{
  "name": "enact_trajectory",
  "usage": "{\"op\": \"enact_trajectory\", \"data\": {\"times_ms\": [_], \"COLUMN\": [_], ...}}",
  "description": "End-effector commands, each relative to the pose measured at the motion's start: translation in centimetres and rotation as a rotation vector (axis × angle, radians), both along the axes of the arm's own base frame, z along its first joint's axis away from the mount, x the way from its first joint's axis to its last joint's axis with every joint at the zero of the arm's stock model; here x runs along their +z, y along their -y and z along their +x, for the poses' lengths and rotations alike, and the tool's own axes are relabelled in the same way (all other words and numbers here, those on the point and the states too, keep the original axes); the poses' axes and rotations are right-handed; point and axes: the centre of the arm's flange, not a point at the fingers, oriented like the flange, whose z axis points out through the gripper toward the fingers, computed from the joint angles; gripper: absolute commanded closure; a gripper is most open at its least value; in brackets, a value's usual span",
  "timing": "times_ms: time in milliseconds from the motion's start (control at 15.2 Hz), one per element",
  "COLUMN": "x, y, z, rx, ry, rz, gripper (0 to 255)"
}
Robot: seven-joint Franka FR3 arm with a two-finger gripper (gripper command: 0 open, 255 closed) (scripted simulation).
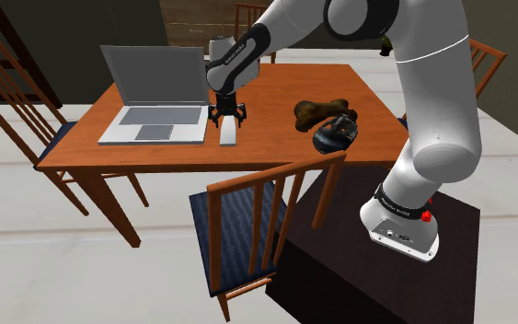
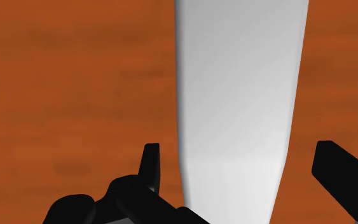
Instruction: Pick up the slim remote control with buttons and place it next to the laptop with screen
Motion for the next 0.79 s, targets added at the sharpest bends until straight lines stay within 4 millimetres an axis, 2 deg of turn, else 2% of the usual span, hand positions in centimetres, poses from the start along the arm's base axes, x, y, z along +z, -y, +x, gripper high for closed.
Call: {"op": "enact_trajectory", "data": {"times_ms": [0,198,726], "x": [1.3,5.0,5.0], "y": [0.0,0.0,0.0], "z": [0.0,0.1,0.1], "rx": [0.0,0.0,0.0], "ry": [0.0,0.0,0.0], "rz": [0.0,0.0,0.0], "gripper": [0,0,0]}}
